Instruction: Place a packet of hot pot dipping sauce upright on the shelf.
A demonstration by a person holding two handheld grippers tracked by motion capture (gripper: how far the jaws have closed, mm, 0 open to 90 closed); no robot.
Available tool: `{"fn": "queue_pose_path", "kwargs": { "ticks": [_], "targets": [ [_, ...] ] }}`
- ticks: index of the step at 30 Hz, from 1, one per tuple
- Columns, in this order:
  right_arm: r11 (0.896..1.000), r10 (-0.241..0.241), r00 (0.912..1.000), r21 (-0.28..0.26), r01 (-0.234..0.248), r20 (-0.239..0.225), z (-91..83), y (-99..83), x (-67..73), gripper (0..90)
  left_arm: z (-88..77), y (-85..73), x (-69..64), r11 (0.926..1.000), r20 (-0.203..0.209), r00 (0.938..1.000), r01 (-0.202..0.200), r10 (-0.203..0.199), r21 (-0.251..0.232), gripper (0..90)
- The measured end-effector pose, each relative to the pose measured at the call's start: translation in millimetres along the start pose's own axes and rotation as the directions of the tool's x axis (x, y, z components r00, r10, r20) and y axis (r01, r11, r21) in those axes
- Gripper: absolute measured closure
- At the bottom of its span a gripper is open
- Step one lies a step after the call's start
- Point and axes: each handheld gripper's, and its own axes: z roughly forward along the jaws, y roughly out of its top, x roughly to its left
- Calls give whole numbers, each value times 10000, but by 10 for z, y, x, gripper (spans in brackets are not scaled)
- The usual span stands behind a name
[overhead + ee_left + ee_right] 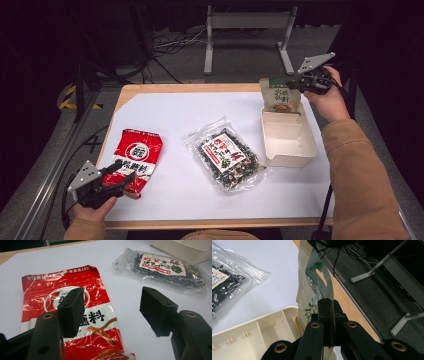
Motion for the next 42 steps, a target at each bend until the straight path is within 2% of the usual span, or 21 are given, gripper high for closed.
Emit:
{"fn": "queue_pose_path", "kwargs": {
  "ticks": [5, 12, 15, 21, 23, 25, 28, 29, 35, 37, 38, 39, 40, 41, 42],
  "targets": [
    [9986, 449, 9988, 284, -443, -197, 76, -96, 20, 895, 10, 6, -3, 10000, 8, 10000, 13, -13, 17, 367],
    [9913, 1128, 9936, 690, -1120, -75, 100, -232, 3, 882, 29, 15, -2, 10000, 53, 10000, -10, 10, -17, 366],
    [9867, 1493, 9887, 672, -1480, -145, 88, -280, 0, 875, 36, 20, -2, 10000, 59, 10000, -61, 61, 47, 365],
    [9833, 1704, 9854, 653, -1700, -6, 76, -284, 14, 810, 48, 28, -3, 10000, 71, 9999, -82, 82, 40, 364],
    [9807, 1878, 9822, 551, -1876, 7, 73, -282, 21, 750, 52, 28, -2, 10000, 102, 9999, -42, 41, 36, 363],
    [9743, 2226, 9749, 350, -2225, 10, 60, -277, 35, 688, 56, 28, 1, 10000, 117, 9999, -35, 35, 43, 361],
    [9736, 2282, 9735, -68, -2281, 176, 25, -262, 50, 544, 60, 33, 4, 10000, 108, 9999, -21, 21, 12, 357],
    [9739, 2267, 9732, -203, -2260, 378, 4, -249, 56, 502, 58, 37, 6, 10000, 99, 9999, -16, 16, 16, 356],
    [9702, 2406, 9701, -367, -2394, 326, -70, -212, 106, 440, 68, 74, 4, 9999, 101, 9999, -124, 123, 62, 338],
    [9668, 2518, 9668, -569, -2493, 435, -113, -198, 134, 383, 89, 89, -2, 9996, 99, 9998, -182, 180, 215, 306],
    [9668, 2518, 9668, -569, -2493, 435, -113, -198, 134, 383, 89, 89, -2, 9996, 99, 9998, -182, 180, 215, 289],
    [9575, 2766, 9597, -992, -2707, 508, -181, -183, 154, 353, 99, 98, -11, 9994, 45, 9998, -216, 215, 286, 276],
    [9575, 2766, 9597, -992, -2707, 508, -181, -183, 154, 353, 109, 108, -12, 9990, 52, 9997, -239, 238, 365, 276],
    [9502, 2896, 9559, -1344, -2811, 482, -253, -165, 174, 347, 120, 115, -16, 9988, 75, 9997, -215, 212, 439, 260],
    [9502, 2896, 9559, -1344, -2811, 482, -253, -165, 174, 347, 124, 122, -16, 9982, 30, 9996, -286, 285, 521, 260]
  ]
}}
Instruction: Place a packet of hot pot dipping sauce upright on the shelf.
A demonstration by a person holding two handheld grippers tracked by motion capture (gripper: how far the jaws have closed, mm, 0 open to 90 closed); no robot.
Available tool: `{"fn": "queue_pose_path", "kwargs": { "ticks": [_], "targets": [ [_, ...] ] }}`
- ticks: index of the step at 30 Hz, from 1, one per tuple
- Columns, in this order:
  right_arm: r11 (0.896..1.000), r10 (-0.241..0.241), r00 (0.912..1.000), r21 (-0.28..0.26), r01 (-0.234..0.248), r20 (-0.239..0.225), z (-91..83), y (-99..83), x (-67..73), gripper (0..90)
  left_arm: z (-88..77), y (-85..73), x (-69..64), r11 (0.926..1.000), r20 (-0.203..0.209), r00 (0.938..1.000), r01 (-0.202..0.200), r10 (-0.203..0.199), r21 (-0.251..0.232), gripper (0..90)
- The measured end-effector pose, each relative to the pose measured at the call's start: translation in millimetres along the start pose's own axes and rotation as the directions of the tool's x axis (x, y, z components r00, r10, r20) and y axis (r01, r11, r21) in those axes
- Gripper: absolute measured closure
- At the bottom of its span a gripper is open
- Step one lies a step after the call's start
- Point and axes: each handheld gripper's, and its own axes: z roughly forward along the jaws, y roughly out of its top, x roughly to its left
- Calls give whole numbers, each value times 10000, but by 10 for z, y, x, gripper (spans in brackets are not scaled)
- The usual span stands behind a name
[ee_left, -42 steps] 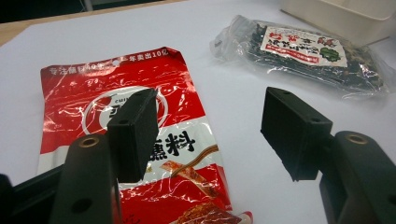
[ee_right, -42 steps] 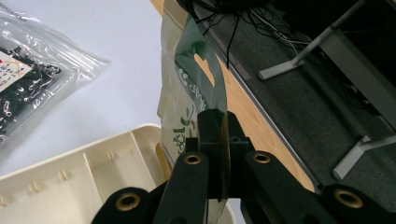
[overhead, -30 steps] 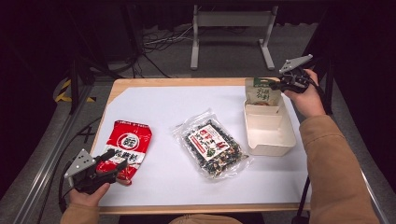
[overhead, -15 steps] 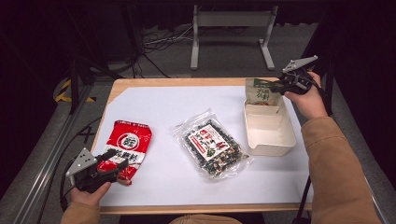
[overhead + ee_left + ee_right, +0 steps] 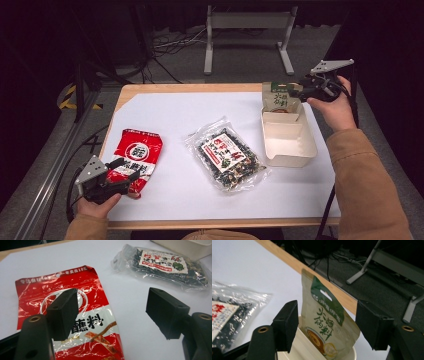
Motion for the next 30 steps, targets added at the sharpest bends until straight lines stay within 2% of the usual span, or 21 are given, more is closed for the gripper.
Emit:
{"fn": "queue_pose_path", "kwargs": {
  "ticks": [3, 6, 11, 15, 19, 26, 30],
  "targets": [
    [9992, 140, 9999, -371, -142, -41, -95, 31, 45, 332, 16, 21, 2, 9999, -98, 9999, 32, -31, 129, 249],
    [9984, 38, 9999, -560, -45, -113, -185, 56, 132, 332, 41, 40, 23, 9996, -213, 9998, -10, 16, 289, 228],
    [9966, 34, 9991, -817, -69, -428, -288, 58, 294, 322, 55, 46, 62, 9986, -428, 9991, 45, -22, 531, 205],
    [9949, 92, 9977, -997, -159, -672, -352, 38, 409, 322, 52, 38, 104, 9963, -838, 9963, 246, -177, 826, 206],
    [9910, 154, 9943, -1303, -292, -1059, -412, 8, 557, 324, 19, 36, 144, 9958, -905, 9955, 347, -270, 845, 207],
    [9890, -79, 9858, -1473, -171, -1677, -456, -14, 830, 326, -12, 53, 183, 9938, -1282, 9909, 528, -399, 982, 208],
    [9905, -331, 9814, -1376, 69, -1892, -450, -26, 992, 326, -28, 65, 203, 9930, -1249, 9908, 638, -512, 990, 200]
  ]
}}
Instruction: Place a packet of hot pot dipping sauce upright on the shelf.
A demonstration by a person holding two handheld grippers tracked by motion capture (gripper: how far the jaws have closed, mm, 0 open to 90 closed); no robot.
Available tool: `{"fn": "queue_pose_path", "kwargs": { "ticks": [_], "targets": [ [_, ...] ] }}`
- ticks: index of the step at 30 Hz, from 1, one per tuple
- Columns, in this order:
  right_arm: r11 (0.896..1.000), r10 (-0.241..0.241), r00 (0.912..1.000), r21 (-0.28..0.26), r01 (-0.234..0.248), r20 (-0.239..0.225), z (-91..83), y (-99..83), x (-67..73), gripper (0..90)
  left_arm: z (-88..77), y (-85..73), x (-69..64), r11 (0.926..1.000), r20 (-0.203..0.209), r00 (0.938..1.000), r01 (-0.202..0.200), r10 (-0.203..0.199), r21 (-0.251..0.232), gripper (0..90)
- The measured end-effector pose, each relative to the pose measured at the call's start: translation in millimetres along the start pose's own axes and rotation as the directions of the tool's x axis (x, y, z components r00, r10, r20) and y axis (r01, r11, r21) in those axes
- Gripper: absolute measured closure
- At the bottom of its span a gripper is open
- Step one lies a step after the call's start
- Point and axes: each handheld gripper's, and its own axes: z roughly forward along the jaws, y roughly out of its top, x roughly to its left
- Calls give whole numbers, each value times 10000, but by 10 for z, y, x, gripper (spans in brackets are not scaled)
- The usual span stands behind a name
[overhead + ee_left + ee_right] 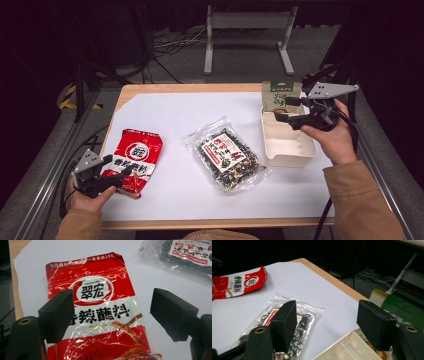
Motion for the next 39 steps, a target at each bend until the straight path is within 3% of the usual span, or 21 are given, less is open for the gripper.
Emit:
{"fn": "queue_pose_path", "kwargs": {
  "ticks": [13, 18, 21, 26, 31, 33, 39],
  "targets": [
    [9997, -99, 9976, -216, 85, -691, 61, -119, 358, 325, 14, 16, 35, 9993, 138, 9999, -71, 66, 364, 180],
    [9999, -140, 9963, -88, 133, -844, 120, -182, 441, 325, 24, 12, 87, 9985, 151, 9996, 248, -256, 480, 183],
    [9999, -85, 9944, 51, 90, -1057, 124, -194, 480, 430, 29, 1, 139, 9971, 30, 9982, 589, -591, 479, 186],
    [9999, -118, 9929, 84, 129, -1180, 143, -198, 539, 393, 46, -50, 259, 9941, -540, 9956, 803, -765, 728, 187],
    [9996, -109, 9925, 239, 139, -1218, 192, -226, 559, 376, 82, -89, 375, 9889, -887, 9900, 1179, -1099, 906, 205],
    [9994, -135, 9926, 301, 172, -1209, 209, -232, 565, 373, 130, -115, 422, 9833, -1087, 9862, 1375, -1247, 1191, 208],
    [9984, -226, 9918, 477, 288, -1259, 278, -248, 604, 364, 199, -160, 493, 9672, -1155, 9803, 1794, -1604, 1797, 223]
  ]
}}
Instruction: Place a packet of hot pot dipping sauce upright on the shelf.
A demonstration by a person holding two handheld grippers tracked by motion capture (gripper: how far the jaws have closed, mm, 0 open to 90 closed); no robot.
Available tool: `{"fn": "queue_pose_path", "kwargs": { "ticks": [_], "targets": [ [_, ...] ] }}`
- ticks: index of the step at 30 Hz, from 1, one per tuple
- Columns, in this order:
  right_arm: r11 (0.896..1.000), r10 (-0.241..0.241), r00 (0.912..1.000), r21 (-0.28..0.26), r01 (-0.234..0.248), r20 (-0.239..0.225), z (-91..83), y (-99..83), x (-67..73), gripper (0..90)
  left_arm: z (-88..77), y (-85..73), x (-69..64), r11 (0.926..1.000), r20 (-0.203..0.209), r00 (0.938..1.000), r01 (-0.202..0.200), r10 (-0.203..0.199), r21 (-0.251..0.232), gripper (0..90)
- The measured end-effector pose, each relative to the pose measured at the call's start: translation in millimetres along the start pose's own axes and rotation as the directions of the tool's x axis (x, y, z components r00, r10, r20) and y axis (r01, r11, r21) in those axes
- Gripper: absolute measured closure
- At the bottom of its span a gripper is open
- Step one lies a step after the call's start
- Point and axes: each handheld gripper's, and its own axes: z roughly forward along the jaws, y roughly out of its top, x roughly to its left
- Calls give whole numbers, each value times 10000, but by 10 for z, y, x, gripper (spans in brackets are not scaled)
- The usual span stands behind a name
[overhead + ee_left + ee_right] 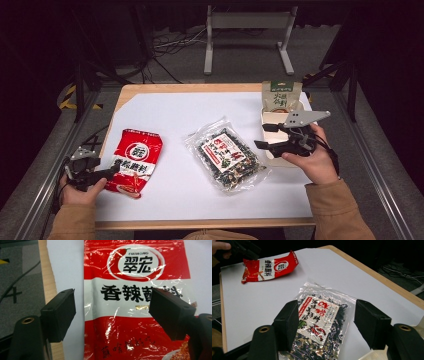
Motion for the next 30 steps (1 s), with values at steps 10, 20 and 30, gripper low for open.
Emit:
{"fn": "queue_pose_path", "kwargs": {
  "ticks": [10, 20, 30],
  "targets": [
    [9998, -106, 9997, 166, 109, -198, 88, -17, 39, 371, 80, -30, 58, 9977, -121, 9996, 270, -263, 616, 243],
    [9996, -177, 9995, 217, 183, -271, 118, -22, 65, 366, 118, -40, 71, 9931, 304, 9985, 426, -461, 1097, 337],
    [9993, -313, 9992, 183, 318, -265, 135, -20, 86, 352, 131, -35, 74, 9860, 999, 9903, 817, -968, 1452, 459]
  ]
}}
